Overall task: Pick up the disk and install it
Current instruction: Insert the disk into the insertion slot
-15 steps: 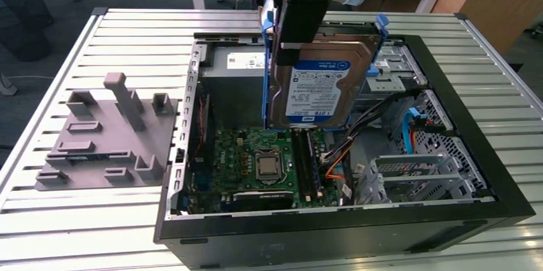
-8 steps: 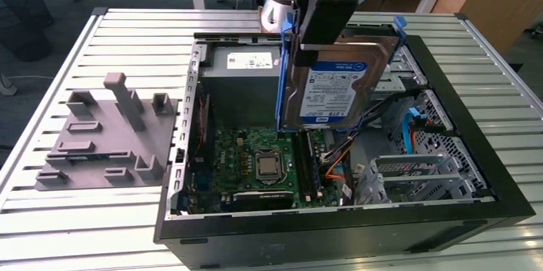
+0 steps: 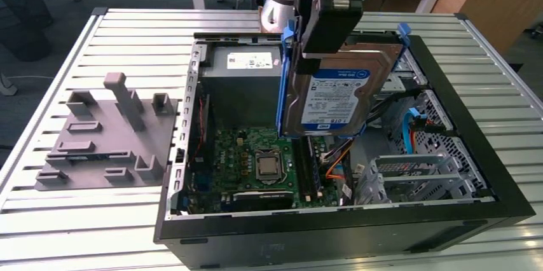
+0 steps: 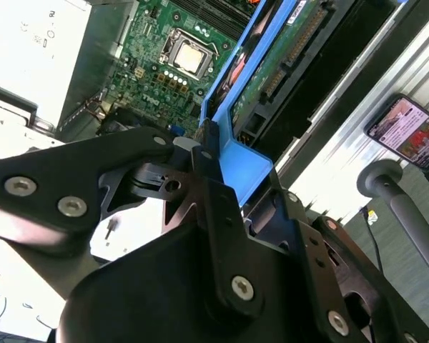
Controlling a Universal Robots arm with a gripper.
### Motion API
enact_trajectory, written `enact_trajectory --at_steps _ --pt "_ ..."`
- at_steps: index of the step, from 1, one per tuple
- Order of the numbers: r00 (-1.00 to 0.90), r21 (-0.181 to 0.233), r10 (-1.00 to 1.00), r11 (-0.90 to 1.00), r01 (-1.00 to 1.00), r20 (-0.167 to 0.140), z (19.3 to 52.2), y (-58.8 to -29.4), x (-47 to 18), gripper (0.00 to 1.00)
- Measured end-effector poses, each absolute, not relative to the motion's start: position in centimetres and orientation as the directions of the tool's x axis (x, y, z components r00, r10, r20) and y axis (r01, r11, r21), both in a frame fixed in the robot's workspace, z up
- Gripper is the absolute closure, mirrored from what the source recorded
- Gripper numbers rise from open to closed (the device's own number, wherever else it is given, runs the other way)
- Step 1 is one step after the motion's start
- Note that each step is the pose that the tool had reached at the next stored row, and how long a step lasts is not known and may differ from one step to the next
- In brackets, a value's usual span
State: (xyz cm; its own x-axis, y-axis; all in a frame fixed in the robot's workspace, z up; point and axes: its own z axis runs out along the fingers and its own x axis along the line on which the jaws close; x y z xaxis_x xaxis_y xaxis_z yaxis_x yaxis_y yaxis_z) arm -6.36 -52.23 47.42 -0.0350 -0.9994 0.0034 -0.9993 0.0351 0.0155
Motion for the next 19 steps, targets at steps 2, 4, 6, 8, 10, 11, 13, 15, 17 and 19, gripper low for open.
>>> enact_trajectory --at_steps 2,4,6,8,10,11,13,15,17,19 --pt "-0.035 0.015 -0.999 0.035 -0.999 0.003 47.4 -52.2 -6.4 0.63" --pt "-0.035 0.015 -0.999 0.035 -0.999 0.003 47.4 -52.3 -6.4 0.63" --pt "-0.035 0.015 -0.999 0.035 -0.999 0.003 47.4 -52.3 -6.4 0.63" --pt "-0.035 0.016 -0.999 0.035 -0.999 0.003 47.4 -52.3 -6.4 0.63" --pt "-0.035 0.015 -0.999 0.035 -0.999 0.003 47.4 -52.3 -6.4 0.63" --pt "-0.035 0.015 -0.999 0.035 -0.999 0.003 47.4 -52.3 -6.4 0.63" --pt "-0.035 0.015 -0.999 0.035 -0.999 0.003 47.4 -52.3 -6.3 0.63" --pt "-0.035 0.015 -0.999 0.035 -0.999 0.003 47.4 -52.3 -5.9 0.63" --pt "-0.035 0.015 -0.999 0.035 -0.999 0.003 47.4 -52.4 -5.0 0.63" --pt "-0.035 0.016 -0.999 0.035 -0.999 0.003 47.4 -52.4 -4.3 0.63"
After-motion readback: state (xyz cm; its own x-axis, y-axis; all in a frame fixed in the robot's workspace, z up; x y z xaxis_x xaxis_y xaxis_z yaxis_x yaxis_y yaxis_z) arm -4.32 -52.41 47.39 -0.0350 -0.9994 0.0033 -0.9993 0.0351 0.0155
